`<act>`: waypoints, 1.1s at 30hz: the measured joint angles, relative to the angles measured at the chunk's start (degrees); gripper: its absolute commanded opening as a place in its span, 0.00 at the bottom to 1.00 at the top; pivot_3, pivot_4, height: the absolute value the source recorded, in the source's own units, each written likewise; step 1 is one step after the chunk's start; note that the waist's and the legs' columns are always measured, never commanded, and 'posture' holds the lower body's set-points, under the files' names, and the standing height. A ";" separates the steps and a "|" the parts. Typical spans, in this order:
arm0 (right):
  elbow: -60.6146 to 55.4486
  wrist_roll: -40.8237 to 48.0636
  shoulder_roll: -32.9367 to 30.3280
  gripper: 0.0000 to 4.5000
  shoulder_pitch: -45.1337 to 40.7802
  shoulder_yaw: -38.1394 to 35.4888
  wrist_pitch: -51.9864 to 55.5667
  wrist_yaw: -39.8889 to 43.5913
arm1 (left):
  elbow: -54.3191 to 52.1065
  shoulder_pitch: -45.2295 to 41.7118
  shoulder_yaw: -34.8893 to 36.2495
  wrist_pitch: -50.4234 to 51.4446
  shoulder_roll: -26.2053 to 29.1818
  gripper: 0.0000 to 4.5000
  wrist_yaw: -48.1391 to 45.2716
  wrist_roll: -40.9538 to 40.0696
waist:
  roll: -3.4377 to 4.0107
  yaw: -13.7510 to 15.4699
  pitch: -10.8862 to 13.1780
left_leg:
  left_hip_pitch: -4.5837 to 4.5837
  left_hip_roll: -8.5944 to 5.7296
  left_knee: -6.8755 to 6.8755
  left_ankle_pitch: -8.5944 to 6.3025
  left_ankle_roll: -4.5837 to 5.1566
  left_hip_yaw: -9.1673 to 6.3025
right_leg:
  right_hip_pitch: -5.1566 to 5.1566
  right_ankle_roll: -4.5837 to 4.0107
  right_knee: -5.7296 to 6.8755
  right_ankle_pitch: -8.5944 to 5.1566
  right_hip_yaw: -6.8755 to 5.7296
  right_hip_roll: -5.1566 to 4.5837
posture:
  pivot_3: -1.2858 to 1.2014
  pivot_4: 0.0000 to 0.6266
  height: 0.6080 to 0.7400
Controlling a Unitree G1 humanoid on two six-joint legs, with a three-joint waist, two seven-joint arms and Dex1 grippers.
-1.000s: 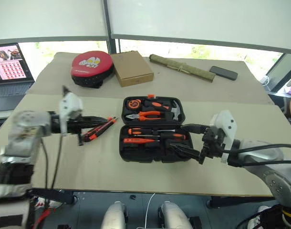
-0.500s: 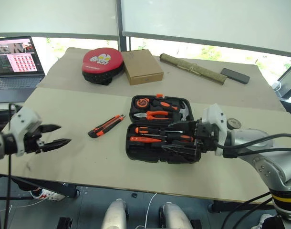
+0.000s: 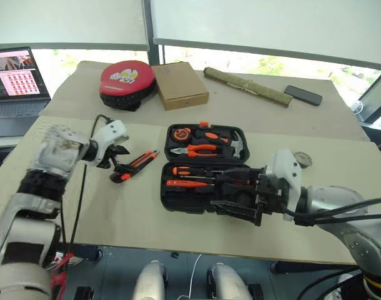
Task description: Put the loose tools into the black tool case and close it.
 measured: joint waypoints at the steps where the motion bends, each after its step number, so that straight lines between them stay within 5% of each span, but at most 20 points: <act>1: -0.15 -0.03 0.05 1.00 0.17 -0.04 0.01 -0.77 | 1.91 -0.20 -0.74 -2.09 -0.32 0.98 -0.30 1.04 | 0.00 -0.22 0.00 | 0.00 0.01 0.00 0.00 0.00 -0.03 | -0.01 0.00 0.02 0.00 0.00 0.01 | 0.52 0.24 1.00; 5: -0.15 -0.65 0.08 1.00 0.65 0.06 0.03 -2.44 | 5.52 -1.29 -1.22 -6.72 -1.13 0.98 -0.06 3.34 | 0.02 -0.14 -0.02 | 0.08 0.00 0.01 0.01 0.01 -0.07 | 0.09 0.00 0.06 0.00 -0.02 0.00 | 0.52 0.24 1.00; 14: -0.08 -1.87 -0.93 1.00 2.48 -0.19 0.00 -2.09 | 5.42 1.60 0.65 -10.84 -1.66 0.36 0.39 4.45 | 0.13 -0.21 -0.13 | 0.41 0.00 0.10 0.02 0.02 -0.04 | 0.28 -0.01 0.34 -0.01 0.06 0.00 | 0.52 0.24 1.00; 23: -0.18 -3.43 -0.97 1.00 4.97 -1.26 -1.18 -1.49 | 8.60 0.36 4.05 -16.40 -0.33 0.36 -6.07 1.93 | -0.03 -0.84 -0.03 | 0.11 0.01 0.12 0.05 0.02 -0.08 | 0.00 -0.03 0.37 -0.01 0.04 0.03 | 0.52 0.24 1.00; 27: -1.69 -3.47 -1.23 1.00 9.40 -4.58 -1.54 -1.37 | -1.96 -3.33 4.92 -16.36 1.54 0.36 -17.03 -6.13 | -0.11 0.26 0.01 | -0.24 -0.08 0.37 0.03 0.06 -0.18 | -0.01 0.12 0.23 -0.01 -0.10 -0.10 | 0.52 0.24 1.00; 33: -5.42 -2.24 -2.82 1.00 16.90 -10.97 -1.59 -0.86 | -17.52 -1.18 1.14 -12.32 -0.94 0.36 -18.24 -9.77 | -0.03 0.58 -0.03 | -0.14 -0.10 0.49 0.01 0.09 -0.20 | 0.17 0.19 0.20 0.02 -0.06 -0.09 | 0.52 0.24 1.00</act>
